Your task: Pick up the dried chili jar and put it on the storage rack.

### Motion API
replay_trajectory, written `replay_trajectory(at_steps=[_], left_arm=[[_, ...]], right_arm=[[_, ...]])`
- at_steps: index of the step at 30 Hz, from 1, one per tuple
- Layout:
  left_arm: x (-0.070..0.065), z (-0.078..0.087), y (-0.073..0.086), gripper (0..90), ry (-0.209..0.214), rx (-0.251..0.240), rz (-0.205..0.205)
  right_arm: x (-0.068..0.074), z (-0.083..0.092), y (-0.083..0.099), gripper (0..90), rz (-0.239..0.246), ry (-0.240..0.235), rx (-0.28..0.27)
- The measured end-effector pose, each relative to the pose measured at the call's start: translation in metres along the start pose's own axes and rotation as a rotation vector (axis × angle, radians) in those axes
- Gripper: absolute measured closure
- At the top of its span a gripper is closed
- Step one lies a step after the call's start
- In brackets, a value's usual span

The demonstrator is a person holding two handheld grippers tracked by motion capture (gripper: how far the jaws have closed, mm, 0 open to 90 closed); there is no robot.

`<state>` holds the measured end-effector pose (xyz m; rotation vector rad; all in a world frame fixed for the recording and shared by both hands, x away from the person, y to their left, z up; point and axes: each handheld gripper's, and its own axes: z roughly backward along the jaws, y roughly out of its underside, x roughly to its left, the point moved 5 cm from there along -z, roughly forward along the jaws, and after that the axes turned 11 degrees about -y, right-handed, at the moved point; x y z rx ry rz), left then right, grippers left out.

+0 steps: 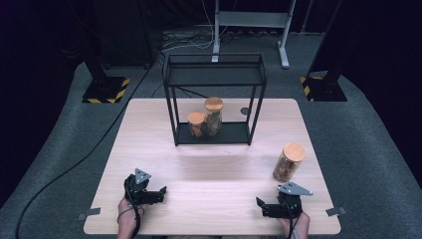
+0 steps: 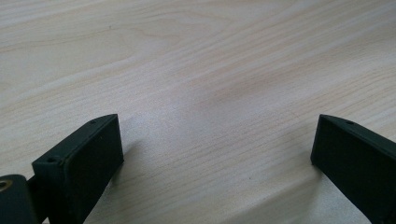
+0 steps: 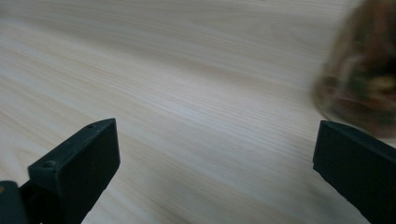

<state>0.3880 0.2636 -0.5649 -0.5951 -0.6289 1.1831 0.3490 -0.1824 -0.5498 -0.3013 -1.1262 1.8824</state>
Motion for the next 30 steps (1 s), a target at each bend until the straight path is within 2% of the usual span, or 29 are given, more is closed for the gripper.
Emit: replay_trajectory(at_steps=[6,10,17,21,30], left_arm=[[0.000,0.000,0.000,1.8,0.002,-0.001,0.001],[0.000,0.000,0.000,1.8,0.000,-0.002,0.000],[0.000,0.000,0.000,1.9,0.002,-0.003,-0.002],[-0.001,0.000,0.000,1.9,0.003,-0.004,-0.004],[-0.001,0.000,0.000,1.8,0.003,-0.004,-0.004]], right_arm=[[-0.022,0.023,-0.004,0.0,-0.020,0.069,-0.045],[-0.033,0.030,-0.011,0.0,-0.028,0.102,-0.081],[-0.049,0.036,-0.030,0.0,-0.025,0.121,-0.150],[-0.057,0.036,-0.044,0.0,-0.011,0.131,-0.164],[-0.065,0.031,-0.071,0.0,0.021,0.110,-0.191]])
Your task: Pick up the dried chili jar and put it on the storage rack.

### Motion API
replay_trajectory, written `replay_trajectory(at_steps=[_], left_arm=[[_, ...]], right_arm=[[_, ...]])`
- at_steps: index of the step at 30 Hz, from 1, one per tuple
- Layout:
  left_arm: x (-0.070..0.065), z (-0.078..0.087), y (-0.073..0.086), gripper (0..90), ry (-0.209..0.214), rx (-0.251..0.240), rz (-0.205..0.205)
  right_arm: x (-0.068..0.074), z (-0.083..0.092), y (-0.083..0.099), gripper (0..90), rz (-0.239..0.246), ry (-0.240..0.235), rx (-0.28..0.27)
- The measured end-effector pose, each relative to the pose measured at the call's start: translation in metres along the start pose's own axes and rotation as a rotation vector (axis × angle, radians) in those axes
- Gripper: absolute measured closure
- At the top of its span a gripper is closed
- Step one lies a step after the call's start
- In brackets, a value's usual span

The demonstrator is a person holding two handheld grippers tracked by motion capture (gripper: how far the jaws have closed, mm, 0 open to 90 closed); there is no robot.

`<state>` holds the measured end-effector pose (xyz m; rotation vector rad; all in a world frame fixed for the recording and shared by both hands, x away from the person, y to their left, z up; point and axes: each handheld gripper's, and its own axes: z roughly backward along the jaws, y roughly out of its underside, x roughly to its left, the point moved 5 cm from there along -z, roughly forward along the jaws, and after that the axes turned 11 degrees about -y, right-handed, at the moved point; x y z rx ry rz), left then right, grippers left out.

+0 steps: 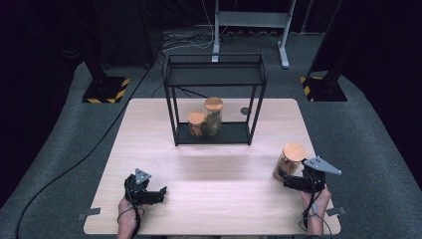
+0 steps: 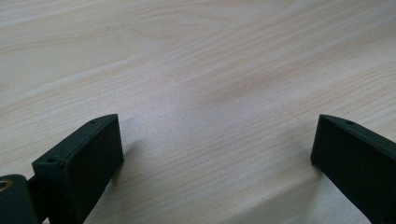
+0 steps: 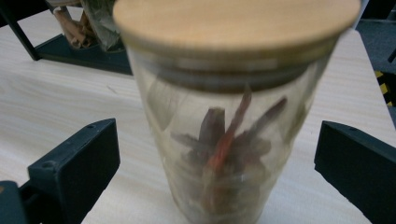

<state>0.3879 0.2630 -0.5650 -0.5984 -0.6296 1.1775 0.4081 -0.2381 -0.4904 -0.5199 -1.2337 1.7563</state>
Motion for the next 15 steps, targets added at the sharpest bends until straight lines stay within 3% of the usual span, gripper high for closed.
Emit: replay_trajectory(at_steps=[4,11,15], left_arm=[[0.000,0.000,0.000,1.8,0.002,0.001,0.001],[0.000,0.000,0.000,1.8,0.002,0.002,0.001],[0.000,0.000,0.000,1.8,0.002,0.002,0.000]], right_arm=[[-0.001,-0.005,-0.010,0.0,0.017,-0.012,-0.020],[-0.004,-0.015,-0.017,0.0,0.015,-0.018,-0.021],[-0.006,-0.014,-0.019,0.0,-0.003,-0.017,-0.049]])
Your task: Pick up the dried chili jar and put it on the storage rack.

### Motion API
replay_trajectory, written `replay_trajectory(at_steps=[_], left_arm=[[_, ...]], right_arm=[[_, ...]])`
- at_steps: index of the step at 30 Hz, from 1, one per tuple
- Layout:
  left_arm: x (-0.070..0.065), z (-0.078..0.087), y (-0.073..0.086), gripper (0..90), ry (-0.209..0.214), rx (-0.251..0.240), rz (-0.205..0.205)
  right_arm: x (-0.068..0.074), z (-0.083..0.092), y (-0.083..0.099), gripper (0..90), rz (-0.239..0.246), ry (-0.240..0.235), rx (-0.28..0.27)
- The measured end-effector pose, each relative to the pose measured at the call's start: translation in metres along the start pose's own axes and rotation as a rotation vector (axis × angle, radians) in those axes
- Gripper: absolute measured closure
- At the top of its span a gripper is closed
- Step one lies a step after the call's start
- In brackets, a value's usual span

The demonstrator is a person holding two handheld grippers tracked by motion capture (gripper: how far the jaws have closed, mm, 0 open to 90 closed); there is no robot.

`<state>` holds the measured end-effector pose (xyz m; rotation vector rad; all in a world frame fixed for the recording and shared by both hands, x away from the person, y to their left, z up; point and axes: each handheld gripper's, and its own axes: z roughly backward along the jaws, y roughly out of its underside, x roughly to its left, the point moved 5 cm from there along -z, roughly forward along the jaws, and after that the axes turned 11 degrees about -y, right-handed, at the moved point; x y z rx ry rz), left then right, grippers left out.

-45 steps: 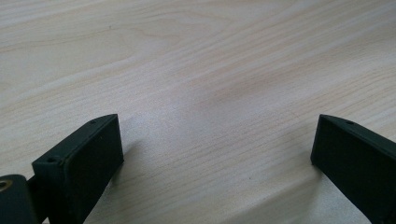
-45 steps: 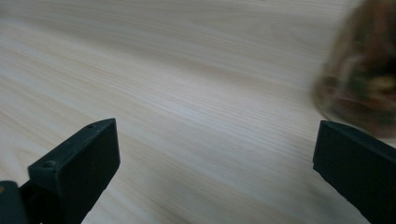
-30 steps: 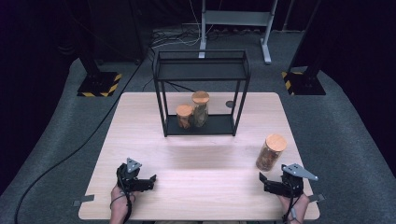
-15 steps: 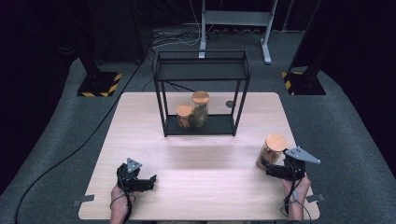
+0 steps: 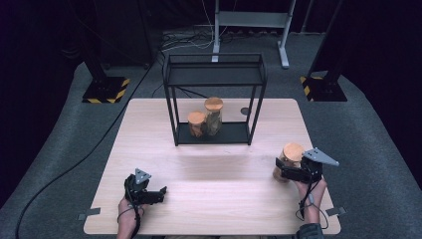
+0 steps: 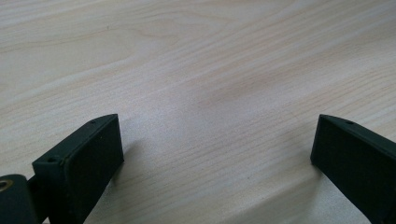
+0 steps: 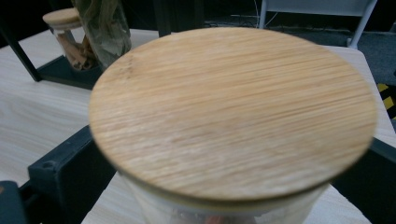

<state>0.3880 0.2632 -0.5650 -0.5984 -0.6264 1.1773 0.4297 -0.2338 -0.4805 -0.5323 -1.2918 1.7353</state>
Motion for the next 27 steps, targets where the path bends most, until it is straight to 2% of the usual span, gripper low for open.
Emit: replay_trajectory(at_steps=[3,6,8,10,20,27], left_arm=[[0.000,0.000,0.000,1.9,0.001,0.000,-0.001],[0.000,0.000,0.000,1.9,0.002,0.000,0.000],[0.000,0.000,0.000,1.9,0.001,0.000,0.000],[0.000,0.000,0.000,1.9,0.002,0.000,0.000],[0.000,0.000,0.000,2.0,0.002,-0.001,-0.003],[0.000,0.000,0.000,2.0,0.001,-0.001,-0.003]], right_arm=[[-0.002,0.000,0.001,0.1,-0.008,0.007,0.001],[-0.003,0.001,0.003,11.6,-0.020,0.019,0.001],[-0.003,0.002,0.005,17.0,-0.027,-0.013,-0.006],[-0.001,0.002,0.005,21.4,-0.018,-0.017,-0.018],[0.005,0.004,0.006,23.4,0.023,0.029,-0.023],[0.013,0.006,0.007,23.6,0.033,-0.001,-0.017]])
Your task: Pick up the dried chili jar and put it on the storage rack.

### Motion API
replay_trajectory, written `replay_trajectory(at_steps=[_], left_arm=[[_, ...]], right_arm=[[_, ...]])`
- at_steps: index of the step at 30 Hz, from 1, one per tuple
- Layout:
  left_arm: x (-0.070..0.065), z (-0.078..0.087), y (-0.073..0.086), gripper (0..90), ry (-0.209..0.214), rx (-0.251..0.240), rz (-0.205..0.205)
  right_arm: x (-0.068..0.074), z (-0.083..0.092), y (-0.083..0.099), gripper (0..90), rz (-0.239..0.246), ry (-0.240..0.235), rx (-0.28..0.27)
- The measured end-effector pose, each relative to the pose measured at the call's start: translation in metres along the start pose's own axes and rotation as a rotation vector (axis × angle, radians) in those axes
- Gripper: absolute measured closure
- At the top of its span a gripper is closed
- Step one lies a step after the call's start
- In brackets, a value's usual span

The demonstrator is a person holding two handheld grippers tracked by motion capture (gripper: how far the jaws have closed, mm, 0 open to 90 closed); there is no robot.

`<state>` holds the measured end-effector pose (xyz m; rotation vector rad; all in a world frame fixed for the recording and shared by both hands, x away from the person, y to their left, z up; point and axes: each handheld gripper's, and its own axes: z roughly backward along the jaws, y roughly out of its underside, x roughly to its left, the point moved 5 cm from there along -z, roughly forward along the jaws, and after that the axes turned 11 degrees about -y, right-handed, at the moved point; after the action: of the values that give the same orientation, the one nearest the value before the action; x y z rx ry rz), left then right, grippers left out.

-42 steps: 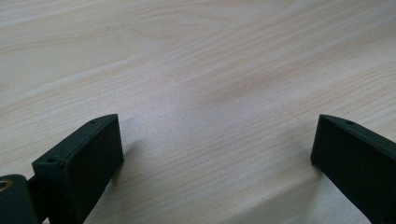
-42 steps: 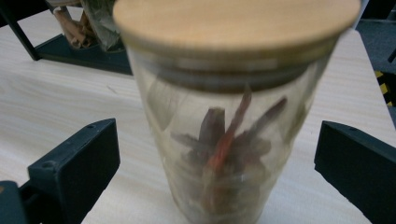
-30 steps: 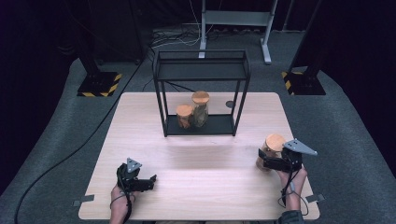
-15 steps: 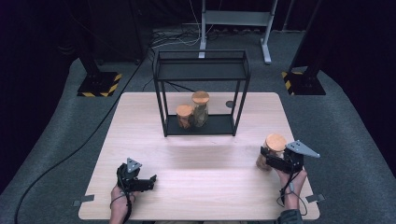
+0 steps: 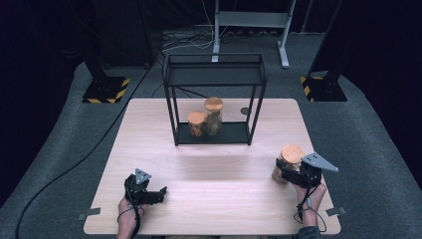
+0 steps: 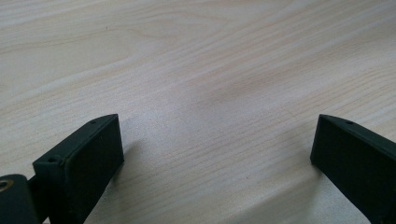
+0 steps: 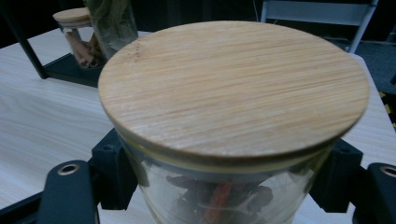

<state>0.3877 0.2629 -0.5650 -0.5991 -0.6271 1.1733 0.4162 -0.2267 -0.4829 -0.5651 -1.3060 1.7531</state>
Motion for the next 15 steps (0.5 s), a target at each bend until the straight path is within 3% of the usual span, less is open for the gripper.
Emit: replay_trajectory(at_steps=[15], left_arm=[[0.000,0.000,0.000,2.0,-0.001,-0.001,-0.003]], right_arm=[[0.017,0.003,-0.006,23.7,0.006,-0.046,-0.011]])
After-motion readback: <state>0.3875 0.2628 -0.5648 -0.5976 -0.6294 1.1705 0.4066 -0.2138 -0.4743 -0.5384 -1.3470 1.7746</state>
